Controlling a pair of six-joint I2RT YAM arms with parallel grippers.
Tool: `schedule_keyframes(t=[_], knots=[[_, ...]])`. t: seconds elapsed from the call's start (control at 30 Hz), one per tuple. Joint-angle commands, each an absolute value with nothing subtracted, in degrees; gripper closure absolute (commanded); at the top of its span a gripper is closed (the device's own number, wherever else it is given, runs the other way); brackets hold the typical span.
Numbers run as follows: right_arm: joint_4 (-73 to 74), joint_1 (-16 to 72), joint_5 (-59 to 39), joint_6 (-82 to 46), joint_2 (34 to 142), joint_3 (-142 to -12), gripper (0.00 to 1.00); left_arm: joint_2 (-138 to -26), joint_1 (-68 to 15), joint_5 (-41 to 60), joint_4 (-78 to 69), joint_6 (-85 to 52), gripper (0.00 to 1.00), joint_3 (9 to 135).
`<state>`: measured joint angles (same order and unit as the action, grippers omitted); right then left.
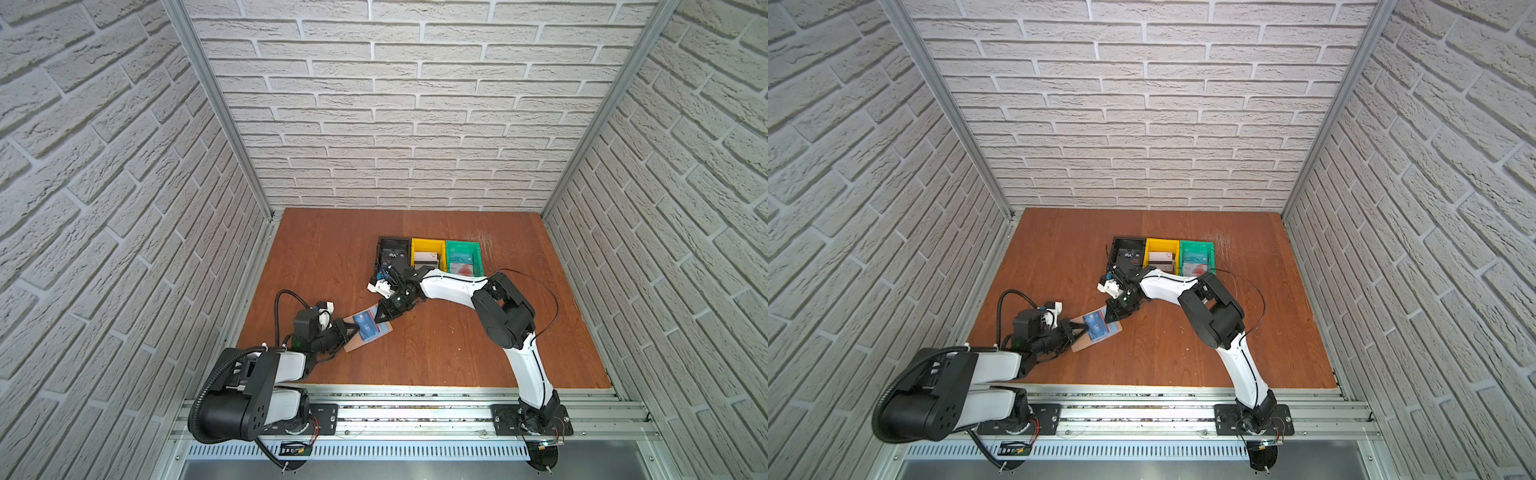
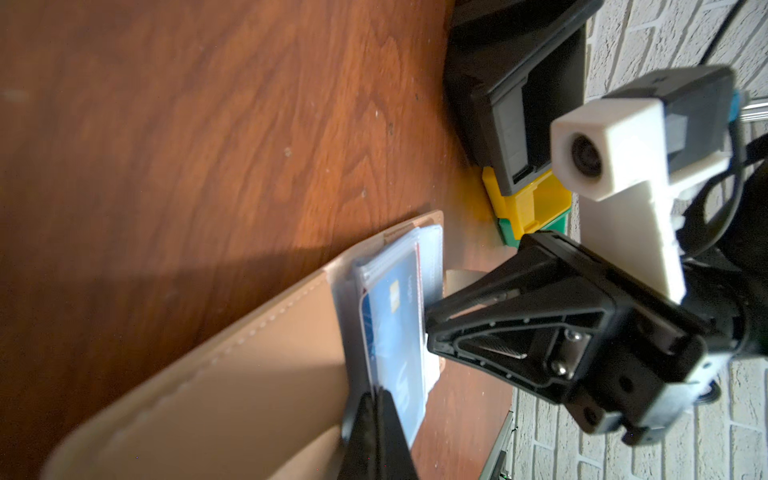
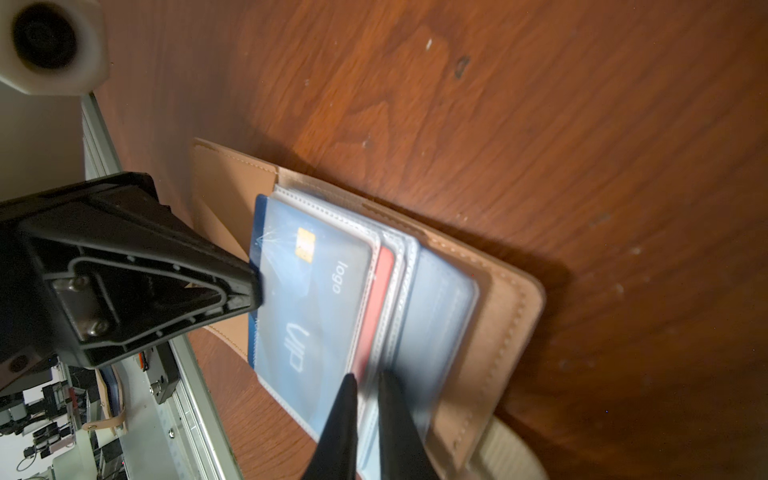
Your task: Take the credit cards out of the card holder
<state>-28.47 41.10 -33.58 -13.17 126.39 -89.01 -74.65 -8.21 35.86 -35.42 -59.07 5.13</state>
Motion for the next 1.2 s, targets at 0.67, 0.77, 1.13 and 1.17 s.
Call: schedule_keyframes(t=[0.67,0.77,1.13,1.17], knots=[[-32.95,42.45,-29.26,-13.36,131.7,-85.74,0.85,-70.83,-7.56,31.92,-27.14,-56.53,0.89,3.64],[-32.88,42.5,-29.27,-13.19,131.37,-85.86,0.85,-70.71,-7.56,32.48,-27.63,-57.15,0.88,3.94],[-35.83,42.68,-26.1,-10.99,126.22,-86.83,0.84,-61.75,-7.82,33.33,-18.41,-57.87,0.89,8.78],[-36.07,42.66,-26.16,-10.8,125.98,-86.96,0.84,-60.59,-7.9,33.27,-17.15,-57.93,0.89,9.17]])
